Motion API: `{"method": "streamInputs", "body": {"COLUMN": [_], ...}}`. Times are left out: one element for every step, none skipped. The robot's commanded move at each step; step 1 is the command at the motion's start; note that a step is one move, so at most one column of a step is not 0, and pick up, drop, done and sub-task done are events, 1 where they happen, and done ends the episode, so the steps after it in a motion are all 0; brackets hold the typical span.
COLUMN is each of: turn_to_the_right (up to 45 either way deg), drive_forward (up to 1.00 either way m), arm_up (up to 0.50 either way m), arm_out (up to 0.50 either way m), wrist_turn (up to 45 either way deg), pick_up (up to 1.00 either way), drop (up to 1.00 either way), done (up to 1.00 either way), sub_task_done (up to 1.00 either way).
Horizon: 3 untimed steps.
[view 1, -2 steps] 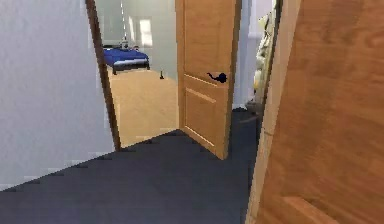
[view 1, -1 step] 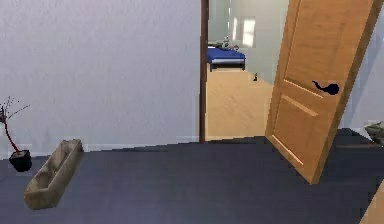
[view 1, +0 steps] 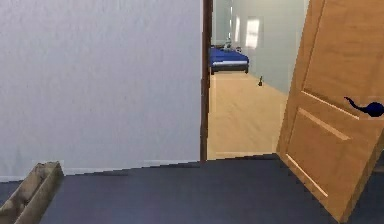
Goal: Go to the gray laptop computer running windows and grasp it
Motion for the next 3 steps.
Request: {"method": "streamInputs", "body": {"turn_to_the_right": [15.0, 0.0, 3.0], "drive_forward": [0.0, 1.0, 0.0], "arm_up": [0.0, 0.0, 0.0], "arm_out": [0.0, 0.0, 0.0], "wrist_turn": [0.0, 0.0, 0.0], "pick_up": [0.0, 0.0, 0.0], "drop": [0.0, 0.0, 0.0], "done": [0.0, 0.0, 0.0], "sub_task_done": [0.0, 0.0, 0.0]}}
